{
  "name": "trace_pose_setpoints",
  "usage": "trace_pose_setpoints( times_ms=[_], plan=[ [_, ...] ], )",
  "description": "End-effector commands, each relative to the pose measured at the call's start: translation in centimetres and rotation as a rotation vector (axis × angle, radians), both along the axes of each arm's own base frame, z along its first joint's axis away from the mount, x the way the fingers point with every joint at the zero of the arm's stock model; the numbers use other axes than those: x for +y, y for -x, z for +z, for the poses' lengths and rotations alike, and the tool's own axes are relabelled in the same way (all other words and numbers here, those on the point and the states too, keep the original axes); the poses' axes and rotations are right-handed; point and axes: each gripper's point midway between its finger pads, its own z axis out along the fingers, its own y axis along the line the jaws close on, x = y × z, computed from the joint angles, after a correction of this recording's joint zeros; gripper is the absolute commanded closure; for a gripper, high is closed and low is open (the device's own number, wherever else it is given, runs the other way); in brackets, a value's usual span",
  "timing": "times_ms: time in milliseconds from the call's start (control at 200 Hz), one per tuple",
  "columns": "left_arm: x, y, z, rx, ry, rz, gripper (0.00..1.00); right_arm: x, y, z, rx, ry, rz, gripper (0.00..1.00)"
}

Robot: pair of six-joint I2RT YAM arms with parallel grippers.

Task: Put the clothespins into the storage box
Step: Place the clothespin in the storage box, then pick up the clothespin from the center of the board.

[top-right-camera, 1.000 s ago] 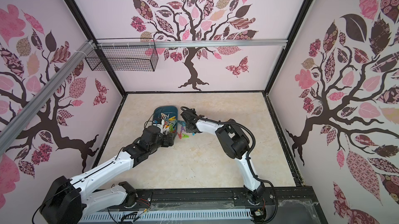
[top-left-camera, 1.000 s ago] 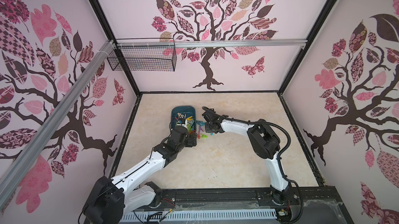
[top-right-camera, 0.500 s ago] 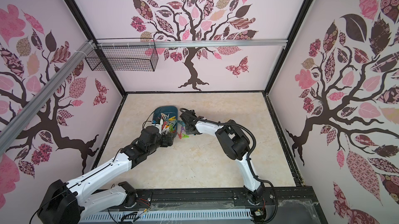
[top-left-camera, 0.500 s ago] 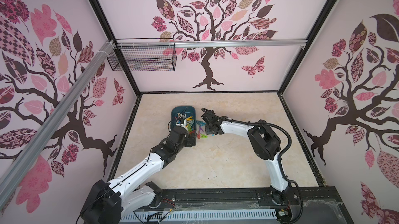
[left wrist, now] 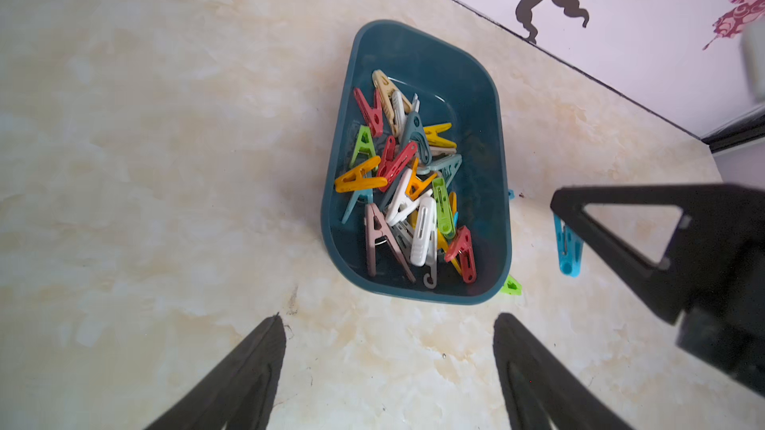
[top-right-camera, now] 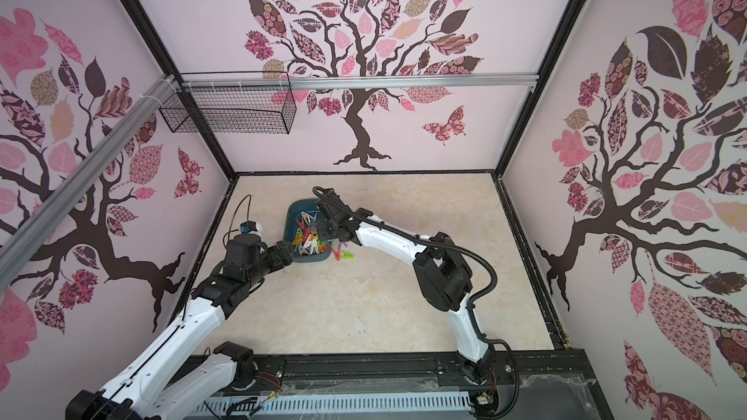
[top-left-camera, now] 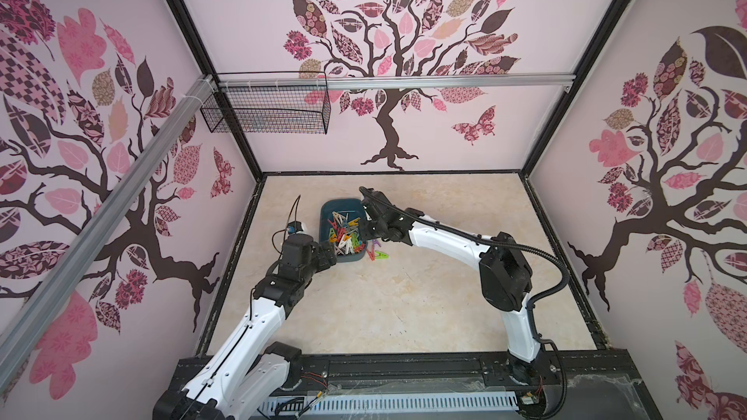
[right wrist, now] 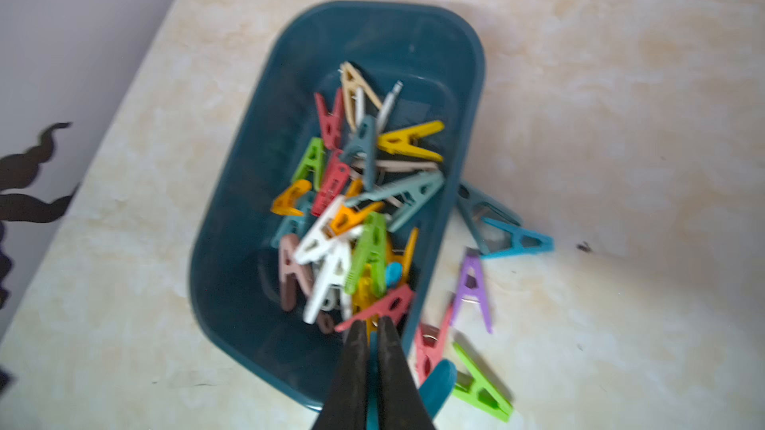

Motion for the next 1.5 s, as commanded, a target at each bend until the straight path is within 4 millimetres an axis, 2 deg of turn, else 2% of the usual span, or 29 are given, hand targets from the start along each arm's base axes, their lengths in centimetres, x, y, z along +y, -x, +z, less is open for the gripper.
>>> trace_pose_setpoints(
  times_ms=[0, 70, 140, 210, 280, 345, 520, 600, 670, 835, 980, 1136, 1496],
  plan=[
    [-0.3, 0.8, -1.6, 0.073, 0.024, -0.009, 0.18, 2.5, -2.2, -0.4, -0.026, -0.038, 0.045, 0.90],
    [-0.4, 0.8, -1.9, 0.087, 0.029, -0.011, 0.18, 3.6, -2.8, 0.2, -0.049, -0.031, 0.079, 0.77],
    [-0.5, 0.8, -2.0, 0.100, 0.030, -0.013, 0.18, 3.5, -3.2, 1.4, -0.076, -0.005, 0.091, 0.66],
    [-0.6, 0.7, -2.1, 0.108, 0.021, -0.024, 0.18, 2.5, -3.0, 2.3, -0.102, 0.016, 0.084, 0.64],
    [-0.7, 0.5, -2.1, 0.106, 0.012, -0.036, 0.18, 0.9, -2.1, 2.4, -0.109, 0.024, 0.080, 0.64],
    [-1.0, 0.4, -1.9, 0.095, -0.003, -0.070, 0.19, -1.1, -0.7, 1.5, -0.099, 0.047, 0.081, 0.64],
    [-2.1, 0.9, -1.6, 0.069, -0.020, -0.116, 0.19, -6.3, 4.0, -2.7, -0.065, 0.163, 0.148, 0.67],
    [-3.5, 1.4, -1.8, 0.055, -0.027, -0.148, 0.19, -8.2, 5.1, -4.9, -0.040, 0.212, 0.168, 0.65],
    [-4.6, 1.8, -2.4, 0.061, -0.009, -0.169, 0.19, -8.8, 5.4, -6.6, -0.007, 0.226, 0.191, 0.64],
    [-5.3, 1.9, -3.3, 0.090, 0.001, -0.188, 0.20, -8.3, 4.0, -9.1, -0.005, 0.306, 0.214, 0.62],
    [-4.9, 2.1, -3.0, 0.071, -0.019, -0.190, 0.20, -6.9, 2.7, -9.8, -0.008, 0.296, 0.222, 0.61],
    [-5.0, 2.3, -3.6, 0.086, -0.015, -0.194, 0.20, -5.6, 2.1, -10.6, 0.015, 0.279, 0.231, 0.62],
    [-5.2, 2.0, -3.3, 0.081, -0.015, -0.199, 0.20, -5.7, 1.9, -13.6, 0.052, 0.316, 0.228, 0.65]
  ],
)
